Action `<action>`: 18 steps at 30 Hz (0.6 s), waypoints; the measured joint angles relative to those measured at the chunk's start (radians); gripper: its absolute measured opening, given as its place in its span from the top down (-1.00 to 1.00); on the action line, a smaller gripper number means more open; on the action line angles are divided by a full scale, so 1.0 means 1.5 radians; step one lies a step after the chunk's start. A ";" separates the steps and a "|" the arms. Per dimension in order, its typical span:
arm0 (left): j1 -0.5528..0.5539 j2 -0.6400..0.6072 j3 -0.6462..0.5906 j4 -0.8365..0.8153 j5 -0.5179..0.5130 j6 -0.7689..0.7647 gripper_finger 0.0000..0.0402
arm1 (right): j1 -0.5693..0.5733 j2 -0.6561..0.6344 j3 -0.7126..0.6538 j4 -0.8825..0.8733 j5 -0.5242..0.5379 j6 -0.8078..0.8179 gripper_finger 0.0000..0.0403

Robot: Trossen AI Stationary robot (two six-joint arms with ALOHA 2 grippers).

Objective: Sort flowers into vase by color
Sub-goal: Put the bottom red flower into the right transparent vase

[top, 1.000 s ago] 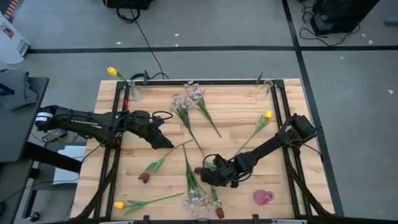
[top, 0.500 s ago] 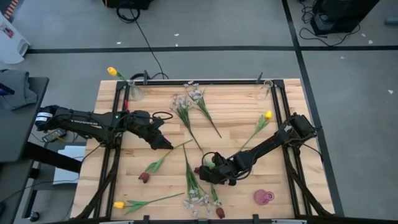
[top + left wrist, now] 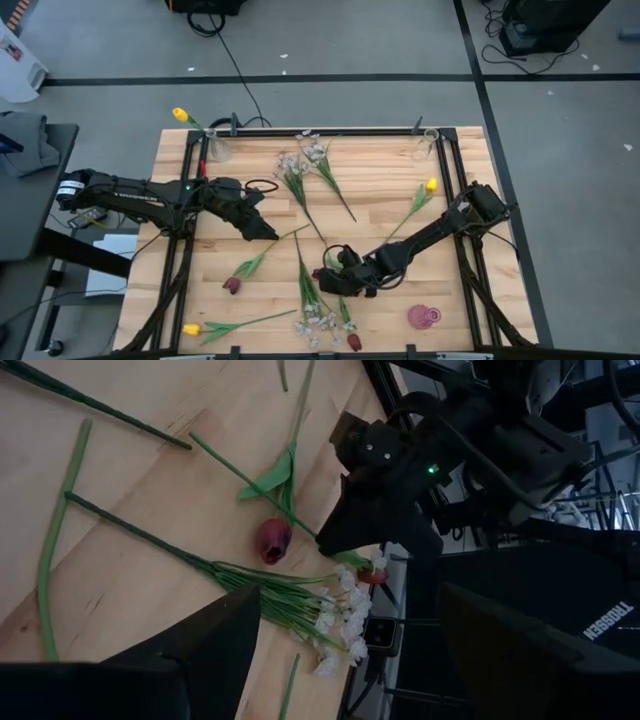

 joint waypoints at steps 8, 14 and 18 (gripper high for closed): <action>0.000 0.000 0.000 0.000 0.000 0.000 -0.53 | -0.009 -0.020 0.000 -0.039 0.019 -0.041 0.49; 0.000 0.000 0.000 0.000 0.000 0.001 -0.53 | -0.012 -0.055 0.000 -0.135 0.018 -0.073 0.49; 0.000 0.000 0.000 0.000 0.000 0.014 -0.53 | -0.012 -0.043 0.000 -0.107 -0.017 -0.090 0.49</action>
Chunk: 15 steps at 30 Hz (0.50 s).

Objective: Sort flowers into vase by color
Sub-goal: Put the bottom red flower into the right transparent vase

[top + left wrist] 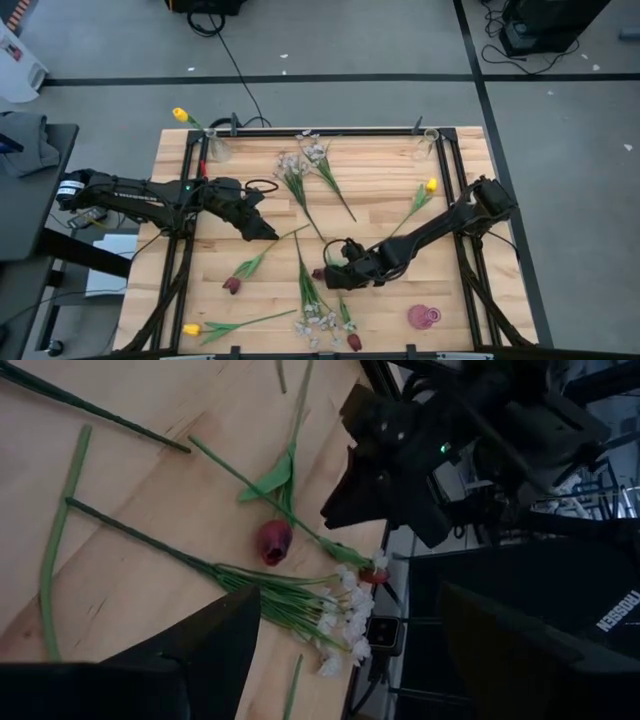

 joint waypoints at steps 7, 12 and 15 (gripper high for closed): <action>0.000 0.000 0.000 0.003 -0.002 0.002 -0.53 | -0.001 0.015 0.000 0.003 -0.009 -0.018 0.45; 0.000 0.000 0.000 0.002 -0.007 0.002 -0.53 | 0.000 0.040 0.000 0.044 -0.021 -0.012 0.33; 0.000 0.000 0.000 0.002 -0.007 0.002 -0.53 | 0.000 0.054 0.000 0.055 -0.035 -0.008 0.29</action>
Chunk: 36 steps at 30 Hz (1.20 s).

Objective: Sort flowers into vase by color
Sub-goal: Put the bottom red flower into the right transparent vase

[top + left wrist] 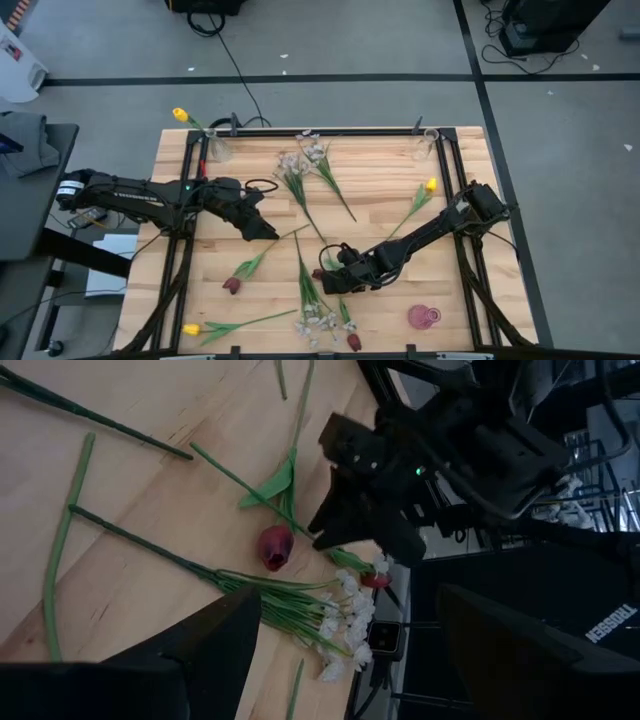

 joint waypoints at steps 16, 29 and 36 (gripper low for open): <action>0.000 0.000 0.000 -0.007 0.000 -0.001 -0.53 | -0.011 0.022 0.012 -0.007 -0.008 0.001 0.92; 0.004 0.000 -0.001 0.335 0.055 0.213 -0.53 | -0.015 -0.089 0.011 -0.073 -0.087 -0.036 0.98; 0.005 0.000 0.003 0.548 0.000 0.376 -0.53 | -0.031 -0.238 0.011 -0.113 -0.145 0.003 0.98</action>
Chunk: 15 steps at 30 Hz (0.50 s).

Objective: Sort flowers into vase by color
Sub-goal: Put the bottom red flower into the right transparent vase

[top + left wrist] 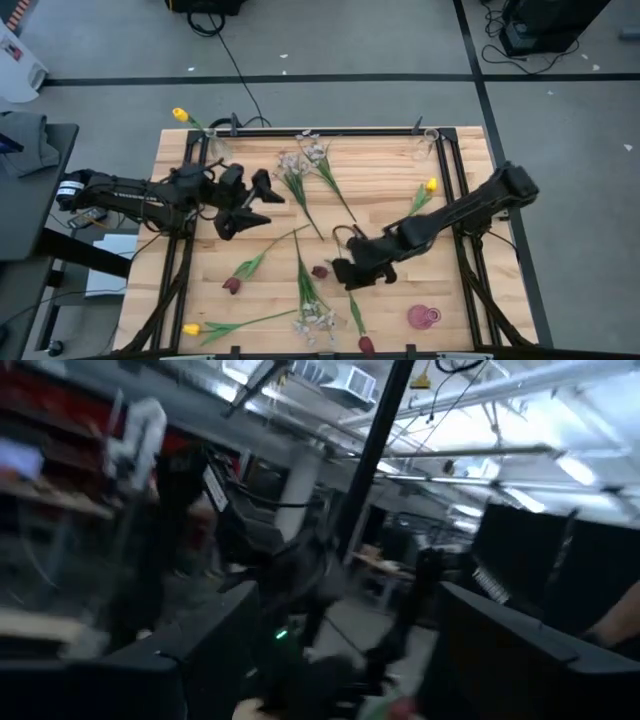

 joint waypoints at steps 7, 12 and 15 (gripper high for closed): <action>-0.008 0.001 0.112 -0.244 -0.060 0.321 -0.53 | -0.009 -0.100 0.000 0.058 0.095 0.091 0.98; -0.015 0.014 0.212 -0.402 -0.189 0.598 -0.53 | -0.034 -0.115 0.000 0.160 0.178 0.121 0.98; -0.015 0.028 0.254 -0.420 -0.206 0.696 -0.53 | -0.058 -0.099 0.000 0.247 0.228 0.121 0.98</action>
